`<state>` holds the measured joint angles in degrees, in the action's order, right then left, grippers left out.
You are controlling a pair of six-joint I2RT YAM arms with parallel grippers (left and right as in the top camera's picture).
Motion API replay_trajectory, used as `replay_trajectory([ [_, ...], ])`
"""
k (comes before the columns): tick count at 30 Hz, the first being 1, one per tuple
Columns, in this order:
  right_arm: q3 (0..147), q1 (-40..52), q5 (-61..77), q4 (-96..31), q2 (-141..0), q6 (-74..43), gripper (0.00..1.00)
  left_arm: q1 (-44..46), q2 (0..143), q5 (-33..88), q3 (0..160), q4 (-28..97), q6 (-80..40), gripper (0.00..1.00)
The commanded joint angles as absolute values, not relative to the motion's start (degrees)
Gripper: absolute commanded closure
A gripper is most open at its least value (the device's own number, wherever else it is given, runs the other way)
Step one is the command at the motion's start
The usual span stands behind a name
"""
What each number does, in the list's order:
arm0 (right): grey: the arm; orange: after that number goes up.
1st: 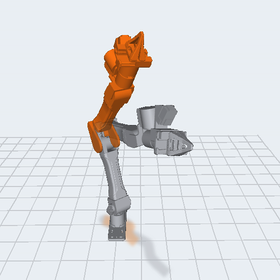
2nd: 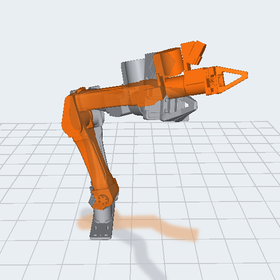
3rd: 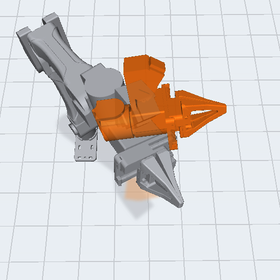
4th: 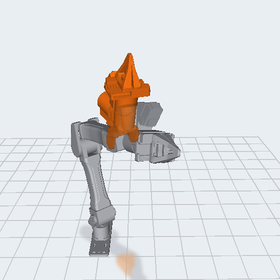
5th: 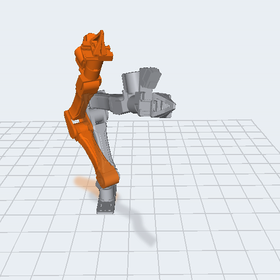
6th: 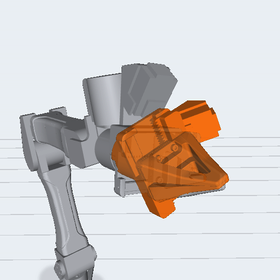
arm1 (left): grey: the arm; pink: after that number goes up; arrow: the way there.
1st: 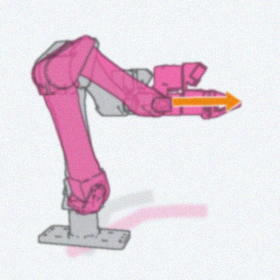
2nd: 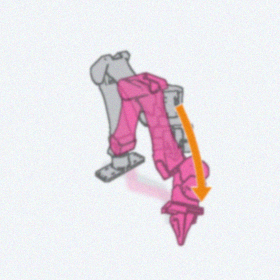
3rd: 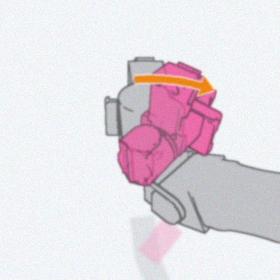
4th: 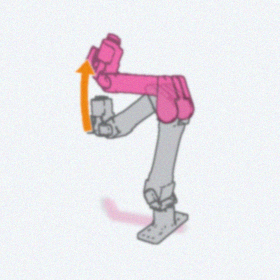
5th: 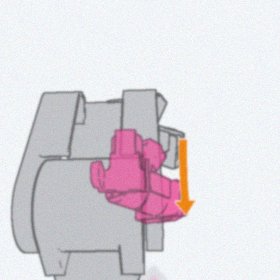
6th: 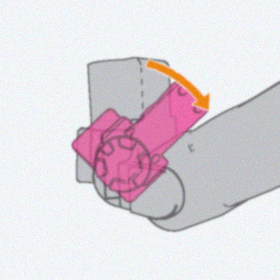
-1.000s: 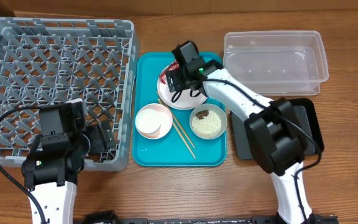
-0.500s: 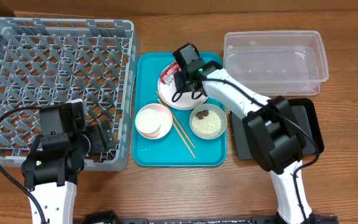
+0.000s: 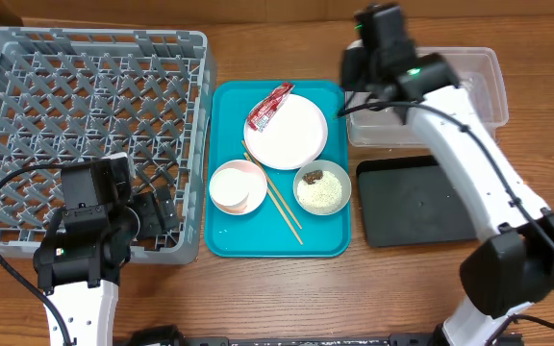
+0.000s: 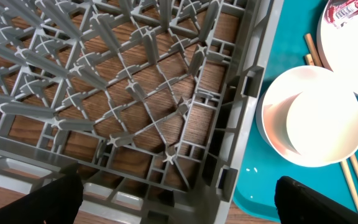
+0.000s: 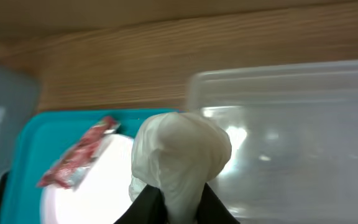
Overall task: Sort waste into correct bins and load items into the dishwasher
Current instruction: 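Carry the tissue to the clear bin and release it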
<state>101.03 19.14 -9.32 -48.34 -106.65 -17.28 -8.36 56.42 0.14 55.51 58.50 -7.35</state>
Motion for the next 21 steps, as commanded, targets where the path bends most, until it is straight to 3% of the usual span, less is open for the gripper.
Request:
replay_trajectory([
  [1,100.92,16.49,-11.11,-50.15,-107.81,-20.03,0.84,-8.71,56.58,-0.19,56.84,58.24,-7.75,0.00],
  [3,100.44,15.18,-11.03,-50.09,-107.81,-20.43,0.73,-8.71,56.60,-0.21,56.84,58.22,-7.75,0.00],
  [5,100.44,14.41,-10.66,-49.15,-107.81,-20.43,0.39,-8.69,56.60,-0.19,56.84,58.24,-7.75,0.00],
  [7,100.53,14.26,-9.67,-47.00,-107.79,-20.36,0.26,-8.64,56.60,-0.14,56.84,58.50,-7.75,0.00],
  [14,100.55,16.36,8.62,-39.35,-107.81,-19.75,0.22,-8.62,56.64,-0.19,56.84,58.26,-7.75,0.00],
  [21,100.55,25.04,2.83,-33.30,-109.78,-19.81,0.19,-8.60,56.90,0.01,56.84,58.24,-7.75,0.00],
])
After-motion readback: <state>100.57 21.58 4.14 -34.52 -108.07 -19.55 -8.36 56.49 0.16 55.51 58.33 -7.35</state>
